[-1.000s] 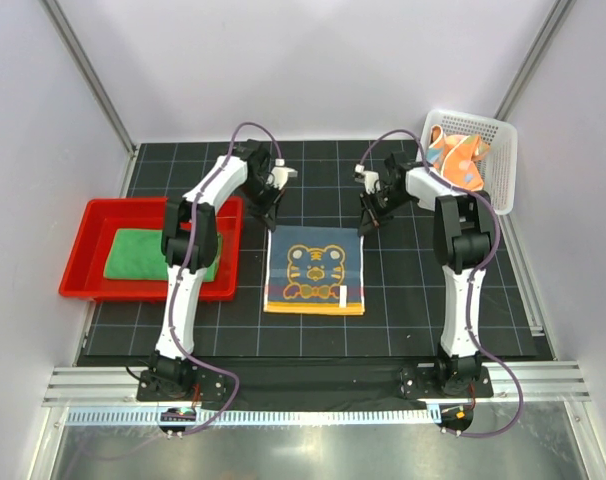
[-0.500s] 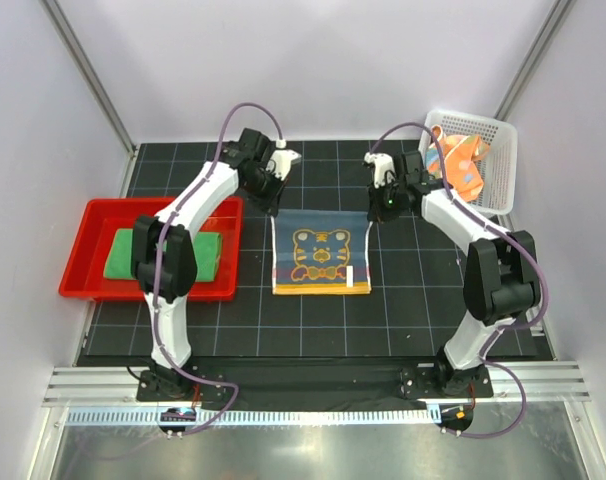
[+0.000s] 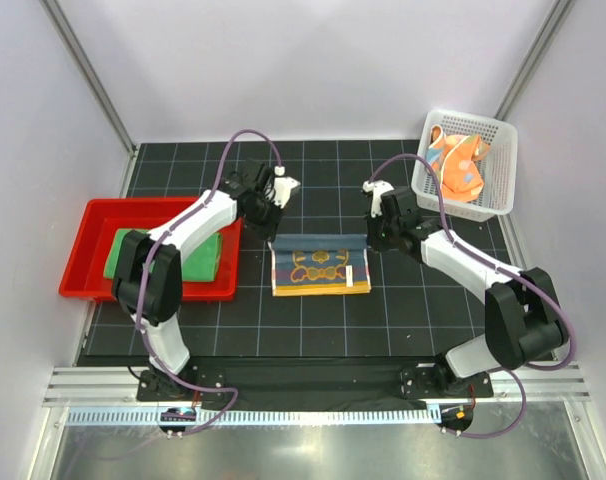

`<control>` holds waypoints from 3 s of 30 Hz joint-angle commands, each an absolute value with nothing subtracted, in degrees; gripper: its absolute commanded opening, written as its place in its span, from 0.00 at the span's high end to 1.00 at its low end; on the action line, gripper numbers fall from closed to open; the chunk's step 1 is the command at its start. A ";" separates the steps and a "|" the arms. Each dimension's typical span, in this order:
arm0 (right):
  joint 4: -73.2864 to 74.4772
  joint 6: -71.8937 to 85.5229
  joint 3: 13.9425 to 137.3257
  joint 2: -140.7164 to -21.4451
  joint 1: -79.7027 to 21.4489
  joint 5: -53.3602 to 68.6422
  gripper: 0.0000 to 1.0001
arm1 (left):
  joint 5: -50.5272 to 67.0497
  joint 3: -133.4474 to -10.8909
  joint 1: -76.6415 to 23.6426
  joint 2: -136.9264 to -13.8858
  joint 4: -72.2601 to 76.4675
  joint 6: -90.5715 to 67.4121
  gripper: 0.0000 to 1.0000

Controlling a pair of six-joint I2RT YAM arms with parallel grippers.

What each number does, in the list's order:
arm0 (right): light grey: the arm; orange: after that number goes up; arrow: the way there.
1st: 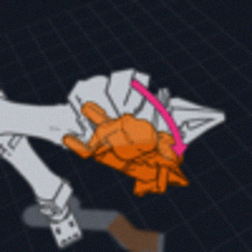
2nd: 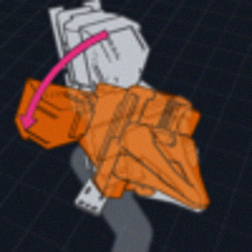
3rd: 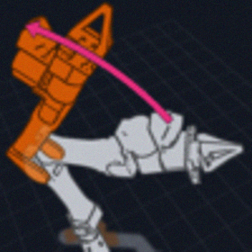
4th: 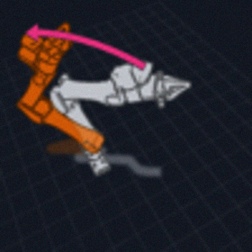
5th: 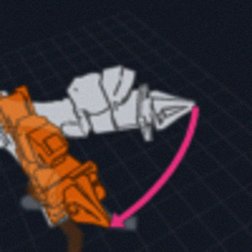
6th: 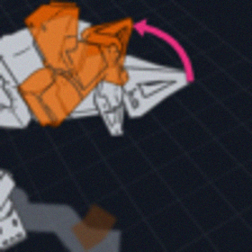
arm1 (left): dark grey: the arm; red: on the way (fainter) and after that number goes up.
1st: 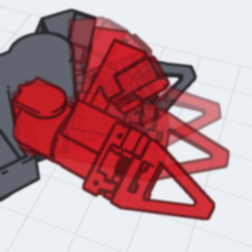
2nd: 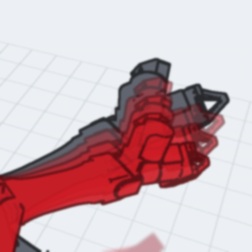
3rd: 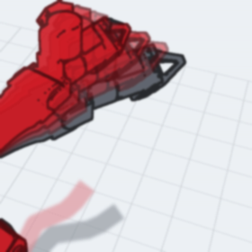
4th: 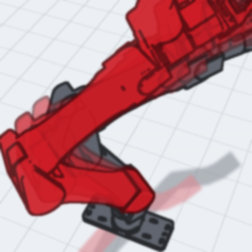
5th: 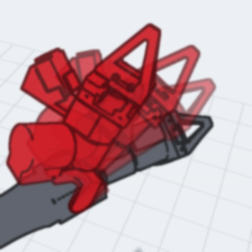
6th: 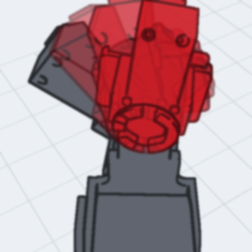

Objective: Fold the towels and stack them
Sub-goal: Fold the towel

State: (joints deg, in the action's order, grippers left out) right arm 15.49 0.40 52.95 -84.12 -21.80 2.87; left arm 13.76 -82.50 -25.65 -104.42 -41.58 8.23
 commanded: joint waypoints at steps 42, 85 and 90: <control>18.10 20.48 40.26 -74.62 -25.05 -0.79 0.95 | 3.78 -65.13 -32.87 -93.08 -38.58 0.70 1.00; 16.77 29.36 42.44 -84.29 -25.22 8.70 0.72 | 6.51 -60.99 -38.58 -92.82 -38.57 -27.86 0.71; 19.25 29.97 46.48 -82.44 -25.31 9.49 0.72 | 1.50 -67.58 -38.41 -90.09 -40.61 -29.97 0.64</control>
